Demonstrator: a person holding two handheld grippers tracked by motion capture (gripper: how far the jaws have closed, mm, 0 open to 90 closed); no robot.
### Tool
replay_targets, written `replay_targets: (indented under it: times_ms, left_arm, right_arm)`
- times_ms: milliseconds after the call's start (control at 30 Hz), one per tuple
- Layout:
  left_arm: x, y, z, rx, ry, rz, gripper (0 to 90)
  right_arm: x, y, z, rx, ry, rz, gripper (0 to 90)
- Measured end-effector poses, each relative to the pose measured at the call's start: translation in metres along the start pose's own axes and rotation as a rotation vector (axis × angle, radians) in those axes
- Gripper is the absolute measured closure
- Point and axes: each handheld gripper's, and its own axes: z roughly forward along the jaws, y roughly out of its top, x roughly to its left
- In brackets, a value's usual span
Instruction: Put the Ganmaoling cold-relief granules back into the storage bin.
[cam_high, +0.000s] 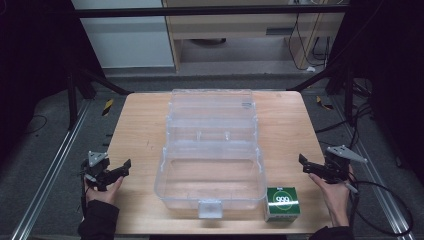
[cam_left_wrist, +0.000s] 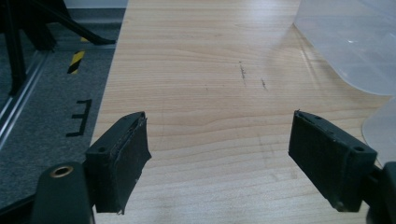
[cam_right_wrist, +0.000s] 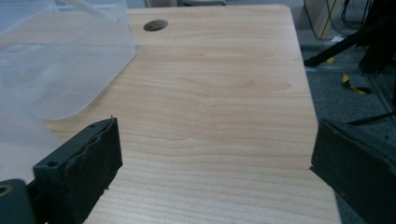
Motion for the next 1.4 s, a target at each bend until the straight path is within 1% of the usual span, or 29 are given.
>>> replay_targets:
  times_ms: [33, 100, 133, 200, 233, 267, 300, 367, 400, 433, 467, 500, 567, 633, 700, 767, 867, 900, 933, 967, 1000, 1033, 1067, 1100, 1133, 1167, 1200, 1300, 1400]
  left_arm:
    - [0.0, 0.0, -0.001, -0.003, 0.006, 0.001, 19.1]
    - [0.0, 0.0, -0.003, -0.009, 0.007, -0.006, 19.6]
    - [0.0, -0.001, -0.004, -0.009, 0.004, -0.007, 20.3]
    - [-0.001, -0.002, -0.005, -0.004, 0.009, -0.004, 20.3]
    - [-0.002, -0.002, -0.004, -0.002, 0.01, -0.002, 20.4]
    - [-0.002, -0.003, -0.004, 0.0, 0.011, 0.001, 20.6]
    - [-0.001, -0.003, -0.004, -0.001, 0.013, 0.0, 20.6]
    - [0.0, -0.005, -0.002, 0.009, 0.002, -0.007, 20.7]
    - [0.0, -0.006, -0.001, 0.014, -0.003, -0.01, 20.7]
    - [0.0, -0.008, 0.0, 0.02, -0.01, -0.011, 20.7]
    - [-0.001, -0.009, 0.001, 0.032, -0.014, -0.008, 20.7]
    - [-0.001, -0.009, 0.001, 0.032, -0.014, -0.008, 20.7]
    - [-0.001, -0.01, 0.002, 0.035, -0.024, -0.006, 20.7]
    - [-0.003, -0.01, 0.002, 0.038, -0.026, -0.001, 20.7]
    - [-0.003, -0.011, 0.003, 0.043, -0.029, 0.003, 20.6]
    - [-0.004, -0.011, 0.004, 0.049, -0.029, 0.011, 20.7]
    - [-0.004, -0.011, 0.004, 0.051, -0.027, 0.01, 20.7]
    - [-0.005, -0.011, 0.005, 0.052, -0.027, 0.011, 20.7]
    - [-0.005, -0.011, 0.005, 0.053, -0.026, 0.014, 20.7]
    - [-0.005, -0.011, 0.005, 0.054, -0.027, 0.014, 20.9]
    - [-0.005, -0.011, 0.005, 0.056, -0.029, 0.015, 20.9]
    - [-0.005, -0.011, 0.005, 0.057, -0.03, 0.018, 20.9]
    - [-0.005, -0.011, 0.005, 0.058, -0.03, 0.019, 20.9]
    - [-0.005, -0.011, 0.006, 0.058, -0.032, 0.019, 21.0]
    - [-0.005, -0.011, 0.006, 0.059, -0.033, 0.02, 21.0]
    - [-0.005, -0.011, 0.006, 0.061, -0.036, 0.021, 21.1]
    - [-0.005, -0.011, 0.006, 0.061, -0.037, 0.022, 21.1]
    - [-0.007, -0.011, 0.006, 0.059, -0.04, 0.027, 21.2]
    - [-0.007, -0.011, 0.007, 0.064, -0.042, 0.037, 21.2]
  right_arm:
    - [0.0, 0.0, 0.0, 0.0, 0.0, 0.0, 3.5]
    - [0.001, 0.002, -0.004, -0.021, 0.008, -0.007, 5.7]
    - [0.002, 0.005, -0.007, -0.033, 0.033, -0.025, 6.8]
    - [0.003, 0.007, -0.009, -0.034, 0.044, -0.032, 8.4]
    - [0.003, 0.008, -0.009, -0.031, 0.06, -0.038, 9.7]
    - [0.004, 0.011, -0.011, -0.02, 0.076, -0.05, 9.7]
    - [0.005, 0.012, -0.012, -0.019, 0.077, -0.061, 10.0]
    - [0.008, 0.018, -0.015, -0.013, 0.098, -0.09, 10.1]
    - [0.012, 0.025, -0.019, -0.007, 0.117, -0.113, 9.0]
    - [0.012, 0.025, -0.019, -0.007, 0.117, -0.113, 9.0]
    - [0.017, 0.032, -0.024, -0.008, 0.124, -0.159, 8.1]
    - [0.017, 0.032, -0.024, -0.008, 0.124, -0.159, 8.1]
    - [0.021, 0.038, -0.028, -0.006, 0.132, -0.198, 7.5]
    - [0.027, 0.047, -0.034, -0.001, 0.165, -0.236, 7.6]
    - [0.03, 0.052, -0.037, -0.003, 0.192, -0.249, 7.9]
    - [0.035, 0.057, -0.04, -0.005, 0.22, -0.274, 8.1]
    - [0.044, 0.063, -0.044, 0.02, 0.254, -0.316, 8.1]
    - [0.044, 0.063, -0.044, 0.02, 0.254, -0.316, 8.1]
    - [0.046, 0.065, -0.045, 0.03, 0.26, -0.331, 8.1]
    - [0.052, 0.069, -0.047, 0.053, 0.272, -0.378, 8.1]
    - [0.054, 0.07, -0.048, 0.063, 0.279, -0.39, 8.1]
    - [0.056, 0.071, -0.049, 0.073, 0.292, -0.415, 8.1]
    - [0.056, 0.071, -0.049, 0.073, 0.292, -0.415, 8.1]
    - [0.06, 0.073, -0.051, 0.096, 0.313, -0.442, 7.9]
    - [0.06, 0.073, -0.051, 0.096, 0.313, -0.442, 7.9]
    - [0.063, 0.074, -0.053, 0.124, 0.321, -0.47, 7.6]
    - [0.063, 0.074, -0.053, 0.124, 0.321, -0.47, 7.6]
    - [0.068, 0.074, -0.055, 0.161, 0.328, -0.517, 7.1]
    - [0.072, 0.074, -0.058, 0.195, 0.361, -0.558, 6.7]
